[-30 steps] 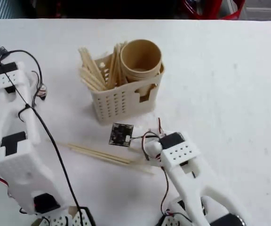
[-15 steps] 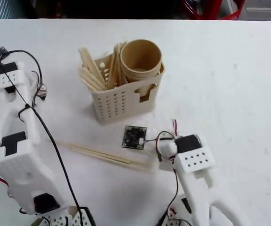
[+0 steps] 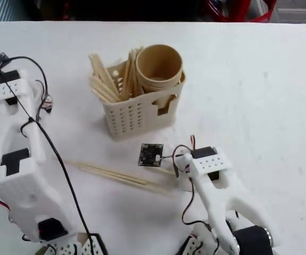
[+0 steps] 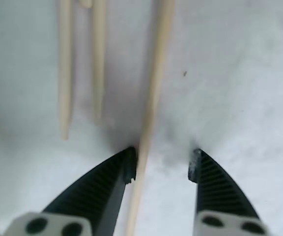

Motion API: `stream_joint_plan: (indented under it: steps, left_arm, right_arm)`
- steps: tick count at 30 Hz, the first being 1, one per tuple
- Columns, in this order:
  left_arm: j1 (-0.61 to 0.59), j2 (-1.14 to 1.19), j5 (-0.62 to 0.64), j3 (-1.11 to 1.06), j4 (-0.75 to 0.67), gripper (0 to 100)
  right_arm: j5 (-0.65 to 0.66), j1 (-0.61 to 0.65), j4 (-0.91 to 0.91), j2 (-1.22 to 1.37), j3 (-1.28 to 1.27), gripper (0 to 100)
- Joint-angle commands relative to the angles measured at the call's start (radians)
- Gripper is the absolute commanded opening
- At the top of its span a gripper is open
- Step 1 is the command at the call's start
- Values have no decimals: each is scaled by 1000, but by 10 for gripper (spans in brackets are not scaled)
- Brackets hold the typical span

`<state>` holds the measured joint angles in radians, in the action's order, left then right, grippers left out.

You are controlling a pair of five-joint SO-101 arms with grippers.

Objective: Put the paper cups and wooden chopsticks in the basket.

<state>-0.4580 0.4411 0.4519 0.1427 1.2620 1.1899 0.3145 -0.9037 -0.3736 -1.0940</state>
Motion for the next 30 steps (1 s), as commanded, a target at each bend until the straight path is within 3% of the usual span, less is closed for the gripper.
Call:
stream_joint_plan:
  steps: [1,5,8,11,20,26,30]
  left_arm:
    - [-4,-12,3,12,-12,116]
    - [-4,-12,3,12,-11,116]
    - [-4,-12,3,12,-11,116]
    - [-4,-12,3,12,-11,116]
    - [-4,-12,3,12,-15,116]
    - [-4,-12,3,12,-17,116]
    - [-4,-12,3,12,-17,116]
  right_arm:
    - [11,-1,2,31,14,153]
    - [5,-4,5,25,14,9]
    - [-12,-19,5,22,20,18]
    - [-121,-33,-31,-24,87,17]
    - [-400,-27,-389,-493,479,17]
    - [-615,111,-449,-657,816,17]
    - [-809,232,-318,-588,991,17]
